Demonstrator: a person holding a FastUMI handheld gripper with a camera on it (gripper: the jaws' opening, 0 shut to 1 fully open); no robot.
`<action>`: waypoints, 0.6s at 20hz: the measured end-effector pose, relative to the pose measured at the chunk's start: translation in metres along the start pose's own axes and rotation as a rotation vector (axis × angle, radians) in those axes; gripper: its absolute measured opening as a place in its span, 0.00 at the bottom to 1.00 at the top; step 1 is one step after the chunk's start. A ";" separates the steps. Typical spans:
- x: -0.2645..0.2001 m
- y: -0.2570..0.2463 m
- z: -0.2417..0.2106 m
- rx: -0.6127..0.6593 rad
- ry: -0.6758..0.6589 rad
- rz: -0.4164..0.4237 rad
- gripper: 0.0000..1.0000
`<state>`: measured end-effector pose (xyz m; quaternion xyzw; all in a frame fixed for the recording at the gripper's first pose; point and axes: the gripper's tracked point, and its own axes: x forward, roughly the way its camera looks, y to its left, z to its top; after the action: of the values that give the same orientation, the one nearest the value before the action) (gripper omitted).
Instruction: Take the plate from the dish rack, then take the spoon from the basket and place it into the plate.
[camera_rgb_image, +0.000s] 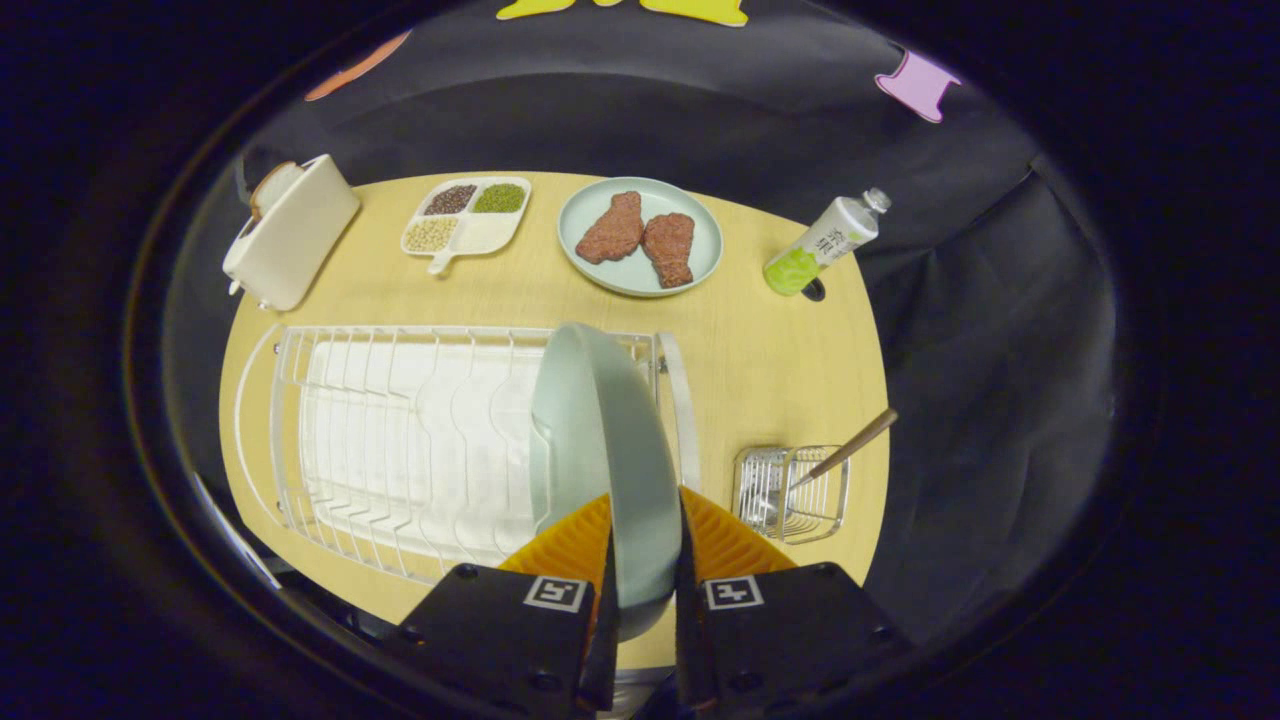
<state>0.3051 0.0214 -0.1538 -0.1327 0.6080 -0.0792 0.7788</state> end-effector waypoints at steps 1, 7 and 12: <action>-0.004 0.000 0.000 0.009 -0.018 -0.029 0.28; -0.038 -0.014 0.000 0.020 -0.123 -0.156 0.27; -0.073 -0.019 -0.034 0.023 -0.212 -0.079 0.27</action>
<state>0.2549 0.0202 -0.0884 -0.1550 0.5156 -0.1023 0.8365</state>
